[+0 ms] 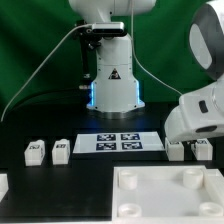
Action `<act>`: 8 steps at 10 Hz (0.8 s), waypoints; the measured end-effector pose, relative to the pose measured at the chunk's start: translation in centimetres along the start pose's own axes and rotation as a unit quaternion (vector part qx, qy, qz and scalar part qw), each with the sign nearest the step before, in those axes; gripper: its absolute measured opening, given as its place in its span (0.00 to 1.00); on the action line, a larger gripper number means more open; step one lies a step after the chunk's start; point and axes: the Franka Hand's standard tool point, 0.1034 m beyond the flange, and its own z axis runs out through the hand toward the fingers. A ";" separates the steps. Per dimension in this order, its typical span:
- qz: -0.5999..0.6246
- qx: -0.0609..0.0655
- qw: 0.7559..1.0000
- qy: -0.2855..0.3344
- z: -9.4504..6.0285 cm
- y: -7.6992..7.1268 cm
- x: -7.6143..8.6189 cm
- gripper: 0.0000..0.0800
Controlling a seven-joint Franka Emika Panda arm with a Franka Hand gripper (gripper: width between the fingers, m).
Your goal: Assemble one leg
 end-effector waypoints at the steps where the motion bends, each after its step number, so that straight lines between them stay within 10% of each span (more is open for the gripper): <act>1: -0.001 0.001 1.000 -0.004 0.0 -0.1 0.4 0.81; 8: -0.003 -0.005 1.000 -0.012 3.9 -0.6 0.3 0.81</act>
Offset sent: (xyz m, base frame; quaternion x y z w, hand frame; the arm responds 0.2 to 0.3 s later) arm -0.0220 0.0038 -0.0235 -0.0040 -0.0004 0.0204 0.9998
